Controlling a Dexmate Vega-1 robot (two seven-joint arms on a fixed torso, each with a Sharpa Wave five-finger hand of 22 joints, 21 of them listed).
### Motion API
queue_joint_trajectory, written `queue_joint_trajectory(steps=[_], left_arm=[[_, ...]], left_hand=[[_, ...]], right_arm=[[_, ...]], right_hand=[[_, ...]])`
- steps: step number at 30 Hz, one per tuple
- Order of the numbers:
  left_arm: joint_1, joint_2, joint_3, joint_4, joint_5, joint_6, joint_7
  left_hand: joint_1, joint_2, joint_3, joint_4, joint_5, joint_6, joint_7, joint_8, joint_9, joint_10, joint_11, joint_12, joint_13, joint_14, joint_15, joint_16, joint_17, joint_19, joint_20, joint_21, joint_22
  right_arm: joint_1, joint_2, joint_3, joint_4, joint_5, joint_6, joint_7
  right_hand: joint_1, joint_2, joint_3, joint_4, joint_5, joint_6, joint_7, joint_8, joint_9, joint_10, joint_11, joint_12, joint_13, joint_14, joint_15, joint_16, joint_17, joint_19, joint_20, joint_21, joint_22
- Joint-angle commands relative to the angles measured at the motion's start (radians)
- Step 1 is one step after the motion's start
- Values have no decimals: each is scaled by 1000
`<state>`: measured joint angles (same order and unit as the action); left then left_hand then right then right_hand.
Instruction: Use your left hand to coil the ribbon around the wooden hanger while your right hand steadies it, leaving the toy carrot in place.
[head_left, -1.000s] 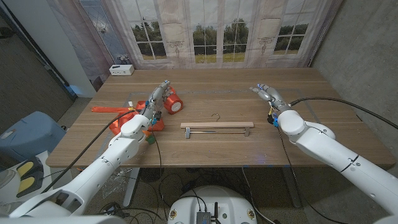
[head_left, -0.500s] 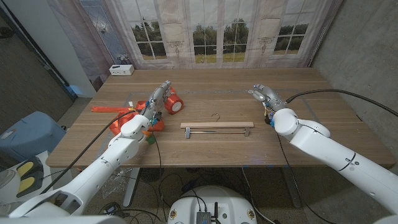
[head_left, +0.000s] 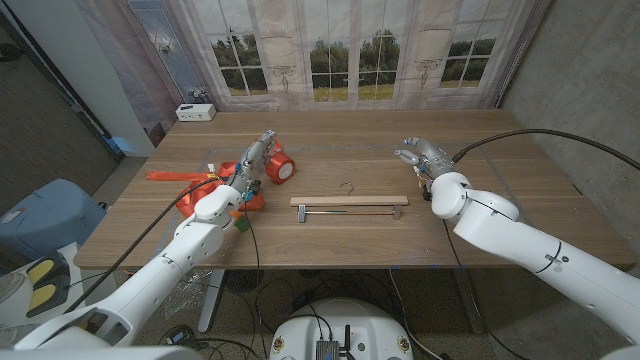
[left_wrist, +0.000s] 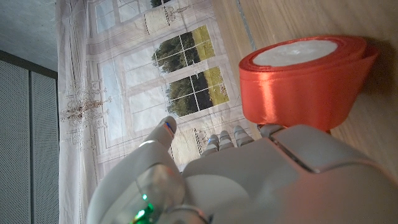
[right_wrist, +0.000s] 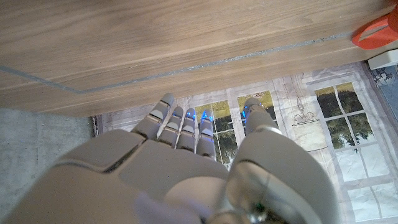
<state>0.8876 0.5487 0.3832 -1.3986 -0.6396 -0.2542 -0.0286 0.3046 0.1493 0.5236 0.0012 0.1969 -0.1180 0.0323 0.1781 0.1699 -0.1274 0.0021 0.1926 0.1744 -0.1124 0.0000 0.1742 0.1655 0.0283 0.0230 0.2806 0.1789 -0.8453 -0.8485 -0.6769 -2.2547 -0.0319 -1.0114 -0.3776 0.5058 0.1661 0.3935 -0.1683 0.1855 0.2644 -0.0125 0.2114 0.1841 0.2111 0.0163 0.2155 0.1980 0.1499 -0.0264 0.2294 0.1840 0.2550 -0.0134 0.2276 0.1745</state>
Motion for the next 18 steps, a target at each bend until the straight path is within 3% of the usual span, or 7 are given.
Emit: queue_joint_trajectory(steps=[1,7,18], left_arm=[[9,2,3,-13,0,5,6],[17,1,3,-21,1,5,13],[41,9,-1,-49,1,7,26]], left_hand=[[6,1,2,-7,1,7,1,4,3,3,0,4,5,-2,5,4,4,5,6,-6,4],[4,3,2,-6,1,8,1,4,3,3,2,4,5,-2,5,5,5,5,7,-8,4],[1,5,2,-4,1,8,1,4,3,3,2,4,6,-2,5,5,6,7,7,-10,5]], right_arm=[[117,-6,-149,-77,-67,-213,48],[163,-22,-204,-105,-67,-261,73],[238,-35,-302,-130,-57,-324,92]], right_hand=[[20,0,11,2,9,17,-1,5,3,12,-8,9,2,20,-1,7,4,6,16,4,4],[19,-4,8,7,7,23,-4,4,3,16,-10,9,3,28,-4,10,7,4,30,2,5],[21,-7,3,13,5,32,-6,3,3,26,-9,8,3,49,-8,17,11,15,22,3,5]])
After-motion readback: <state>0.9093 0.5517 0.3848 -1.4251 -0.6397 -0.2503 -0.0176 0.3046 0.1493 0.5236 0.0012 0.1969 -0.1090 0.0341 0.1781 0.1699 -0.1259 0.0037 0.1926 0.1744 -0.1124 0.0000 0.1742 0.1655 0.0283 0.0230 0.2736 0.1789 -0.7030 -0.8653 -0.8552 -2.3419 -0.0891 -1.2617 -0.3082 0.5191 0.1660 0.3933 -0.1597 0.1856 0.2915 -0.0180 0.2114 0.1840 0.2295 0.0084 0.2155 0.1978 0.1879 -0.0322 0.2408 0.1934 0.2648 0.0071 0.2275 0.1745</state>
